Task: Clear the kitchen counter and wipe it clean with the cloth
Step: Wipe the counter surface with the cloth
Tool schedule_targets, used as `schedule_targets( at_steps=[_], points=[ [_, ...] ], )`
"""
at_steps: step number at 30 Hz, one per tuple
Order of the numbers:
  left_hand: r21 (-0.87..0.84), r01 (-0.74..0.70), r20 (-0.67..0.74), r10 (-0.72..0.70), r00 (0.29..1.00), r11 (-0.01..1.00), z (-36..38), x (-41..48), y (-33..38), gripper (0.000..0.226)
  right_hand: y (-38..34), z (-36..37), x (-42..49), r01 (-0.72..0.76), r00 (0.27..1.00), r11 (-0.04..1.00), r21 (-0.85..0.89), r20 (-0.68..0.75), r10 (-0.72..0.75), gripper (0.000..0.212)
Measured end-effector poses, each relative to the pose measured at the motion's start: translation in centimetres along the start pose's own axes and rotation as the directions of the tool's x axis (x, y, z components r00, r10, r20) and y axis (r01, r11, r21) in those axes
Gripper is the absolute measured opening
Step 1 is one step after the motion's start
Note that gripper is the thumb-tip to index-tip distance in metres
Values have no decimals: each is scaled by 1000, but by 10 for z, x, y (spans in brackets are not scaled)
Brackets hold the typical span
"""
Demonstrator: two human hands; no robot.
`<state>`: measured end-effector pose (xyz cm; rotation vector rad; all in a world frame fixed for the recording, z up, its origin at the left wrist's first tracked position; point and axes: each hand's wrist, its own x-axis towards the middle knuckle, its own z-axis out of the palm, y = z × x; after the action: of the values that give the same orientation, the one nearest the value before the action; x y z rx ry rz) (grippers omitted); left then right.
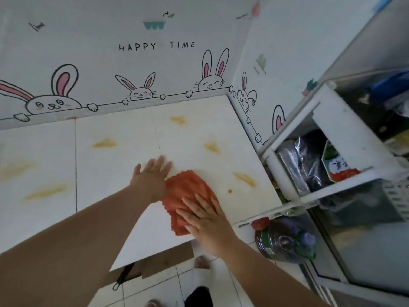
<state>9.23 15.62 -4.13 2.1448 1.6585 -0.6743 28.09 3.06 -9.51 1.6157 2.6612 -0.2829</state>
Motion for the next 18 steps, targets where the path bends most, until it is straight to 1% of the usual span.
schedule_targets(
  at_steps=[2, 3, 4, 5, 6, 7, 8, 9, 10, 12, 13, 14, 16, 17, 18],
  points=[
    [51, -14, -37, 16, 999, 999, 1, 0, 1, 67, 32, -1, -12, -59, 998, 998, -32, 5, 59, 48],
    [72, -8, -43, 11, 999, 997, -1, 0, 4, 69, 50, -4, -14, -132, 991, 991, -21, -3, 132, 49],
    [88, 3, -39, 1, 999, 996, -3, 1, 9, 71, 69, -8, -13, -242, 970, 970, 3, -21, 242, 52],
    [97, 22, -37, -19, 999, 995, -5, 3, 15, 76, 83, -13, -9, -366, 930, 930, 30, -17, 367, 57],
    [107, 44, -40, -40, 998, 993, -6, 5, 21, 82, 90, -21, -2, -484, 875, 873, 54, 28, 483, 62],
    [114, 61, -48, -56, 997, 992, -5, 7, 26, 87, 90, -24, 6, -563, 826, 823, 72, 82, 557, 65],
    [109, 75, -55, -69, 996, 991, -4, 7, 31, 90, 81, -25, 15, -601, 799, 795, 89, 110, 591, 67],
    [97, 84, -59, -79, 995, 992, 0, 7, 35, 91, 66, -24, 17, -602, 798, 793, 93, 109, 593, 67],
    [81, 99, -72, -93, 993, 992, 5, 5, 36, 91, 48, -22, 14, -551, 834, 828, 100, 63, 548, 63],
    [45, 126, -122, -119, 985, 991, 15, 4, 41, 93, 19, -16, -11, -390, 915, 911, 134, -53, 399, 51],
    [19, 141, -148, -136, 979, 990, 19, 4, 44, 94, 16, -17, -26, -330, 930, 930, 160, -116, 350, 45],
    [-15, 158, -174, -159, 972, 987, 22, 5, 49, 95, 20, -21, -36, -324, 926, 931, 168, -143, 349, 39],
    [-105, 187, -239, -208, 949, 977, 27, 7, 58, 95, 38, -33, -34, -412, 878, 895, 173, -187, 440, 31],
    [-157, 191, -260, -227, 939, 969, 29, 8, 61, 95, 46, -34, -26, -441, 858, 879, 181, -204, 472, 31],
    [-203, 187, -275, -239, 931, 961, 32, 9, 63, 95, 50, -35, -14, -443, 861, 880, 174, -191, 471, 36]
  ],
)
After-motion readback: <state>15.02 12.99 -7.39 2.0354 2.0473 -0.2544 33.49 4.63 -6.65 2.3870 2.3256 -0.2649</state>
